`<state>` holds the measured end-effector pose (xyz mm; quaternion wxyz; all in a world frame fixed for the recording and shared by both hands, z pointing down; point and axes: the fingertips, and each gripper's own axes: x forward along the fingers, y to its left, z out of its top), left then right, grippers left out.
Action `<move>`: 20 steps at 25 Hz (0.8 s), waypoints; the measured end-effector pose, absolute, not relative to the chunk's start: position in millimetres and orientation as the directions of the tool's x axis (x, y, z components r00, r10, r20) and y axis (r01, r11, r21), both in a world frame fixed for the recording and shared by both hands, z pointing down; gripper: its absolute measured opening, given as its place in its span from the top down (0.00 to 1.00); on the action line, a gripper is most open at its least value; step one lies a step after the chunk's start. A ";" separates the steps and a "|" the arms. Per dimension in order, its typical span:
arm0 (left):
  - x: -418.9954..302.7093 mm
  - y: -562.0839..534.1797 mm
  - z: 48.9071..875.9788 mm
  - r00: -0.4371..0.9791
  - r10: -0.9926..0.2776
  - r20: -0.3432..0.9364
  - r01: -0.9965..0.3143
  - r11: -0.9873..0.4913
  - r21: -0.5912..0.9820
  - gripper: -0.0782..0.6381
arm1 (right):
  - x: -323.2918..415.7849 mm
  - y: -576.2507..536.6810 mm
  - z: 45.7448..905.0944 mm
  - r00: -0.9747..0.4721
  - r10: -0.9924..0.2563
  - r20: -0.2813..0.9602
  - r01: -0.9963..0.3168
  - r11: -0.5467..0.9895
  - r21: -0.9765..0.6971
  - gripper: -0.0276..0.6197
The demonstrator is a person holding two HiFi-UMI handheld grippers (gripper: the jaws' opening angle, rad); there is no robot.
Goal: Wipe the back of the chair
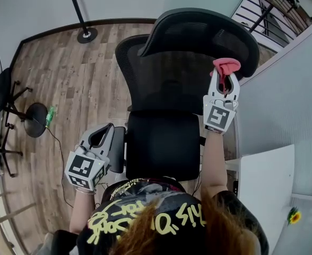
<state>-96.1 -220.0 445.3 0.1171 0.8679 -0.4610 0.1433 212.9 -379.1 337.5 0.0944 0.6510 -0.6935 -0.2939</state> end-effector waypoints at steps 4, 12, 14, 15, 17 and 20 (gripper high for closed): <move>-102.3 -219.8 448.3 0.536 -0.766 0.355 -0.833 -0.549 0.075 0.90 | 197.7 -382.7 340.3 -0.144 -0.960 -0.241 -0.868 0.005 0.496 0.86; -119.4 -227.6 444.7 0.528 -0.773 0.352 -0.839 -0.539 0.074 0.90 | 160.7 -400.6 350.0 -0.217 -0.952 -0.216 -0.876 0.093 0.474 0.86; -125.4 -228.4 445.4 0.523 -0.776 0.353 -0.842 -0.534 0.075 0.90 | 152.3 -403.6 353.7 -0.225 -0.951 -0.211 -0.887 0.110 0.448 0.86; -128.3 -228.9 445.7 0.521 -0.777 0.354 -0.843 -0.532 0.074 0.90 | 148.0 -405.1 355.2 -0.228 -0.951 -0.210 -0.893 0.118 0.433 0.86; -133.3 -229.4 446.2 0.519 -0.778 0.355 -0.845 -0.530 0.073 0.90 | 138.2 -408.1 356.8 -0.235 -0.949 -0.209 -0.903 0.133 0.408 0.86; -139.9 -228.8 446.4 0.516 -0.778 0.357 -0.846 -0.527 0.074 0.90 | 122.2 -411.1 358.4 -0.253 -0.945 -0.206 -0.911 0.160 0.381 0.86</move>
